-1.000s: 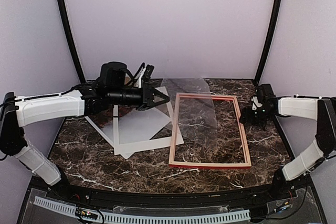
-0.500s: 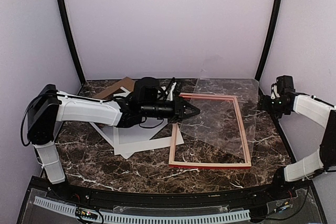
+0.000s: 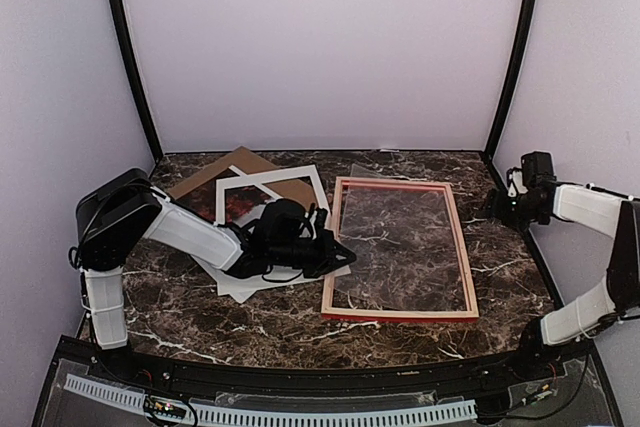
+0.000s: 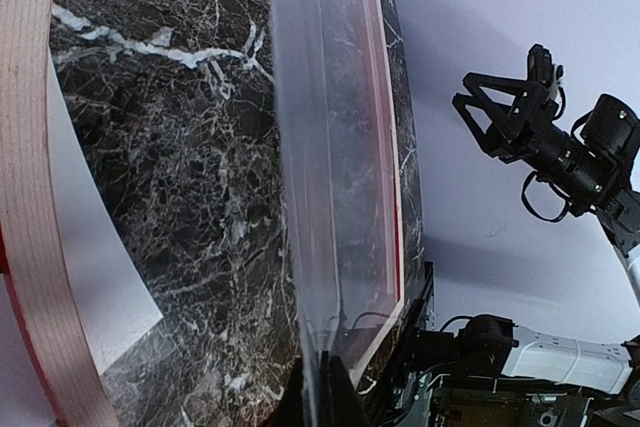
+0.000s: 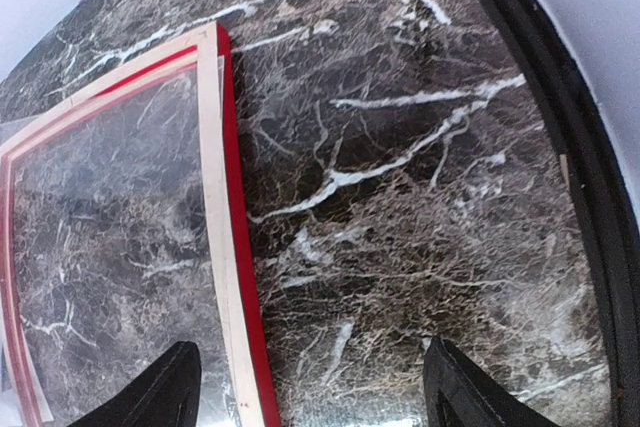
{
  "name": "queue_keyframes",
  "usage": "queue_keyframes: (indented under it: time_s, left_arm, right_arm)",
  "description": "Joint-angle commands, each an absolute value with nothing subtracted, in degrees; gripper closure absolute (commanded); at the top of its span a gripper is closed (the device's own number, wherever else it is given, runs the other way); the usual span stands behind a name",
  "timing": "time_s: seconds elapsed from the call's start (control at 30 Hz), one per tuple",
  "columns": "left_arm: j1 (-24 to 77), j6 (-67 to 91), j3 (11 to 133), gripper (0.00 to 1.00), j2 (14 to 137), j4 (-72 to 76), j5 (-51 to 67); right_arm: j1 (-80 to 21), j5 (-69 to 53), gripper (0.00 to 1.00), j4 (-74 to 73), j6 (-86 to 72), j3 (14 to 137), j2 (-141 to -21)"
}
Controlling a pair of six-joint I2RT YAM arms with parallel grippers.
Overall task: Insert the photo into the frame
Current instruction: Place the glass panel in the frame body.
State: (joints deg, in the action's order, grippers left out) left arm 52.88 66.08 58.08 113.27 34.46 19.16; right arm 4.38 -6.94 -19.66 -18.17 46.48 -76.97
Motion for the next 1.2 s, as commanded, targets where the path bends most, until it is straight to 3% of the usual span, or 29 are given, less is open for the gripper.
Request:
queue_keyframes:
  time_s: [0.0,0.13,0.43,0.57,0.9,1.17]
  left_arm:
    - [52.9,67.4,57.2,1.0,111.5,38.4,18.1]
    - [53.0,67.4,57.3,0.95,111.9,38.5,20.4]
    - [53.1,66.1,57.9,0.7,112.2,36.0,25.2]
    - [53.2,64.3,59.6,0.66,112.5,32.9,26.6]
    - [53.1,61.0,62.0,0.7,113.6,27.7,28.8]
    - [53.1,59.5,63.9,0.9,114.5,24.9,30.3]
  right_arm:
    - [2.9,-12.5,0.23,-15.5,-19.2,43.6,-78.7]
    - [0.4,-14.4,0.23,-13.2,-19.8,42.5,-81.0]
    - [-3.0,-17.7,0.24,-10.2,-19.6,43.1,-86.8]
    - [-3.6,-18.2,0.25,-10.1,-19.0,43.7,-88.3]
    - [-4.2,-18.6,0.26,-10.6,-17.9,45.2,-90.6]
    - [-4.2,-17.9,0.27,-11.5,-17.4,45.8,-90.4]
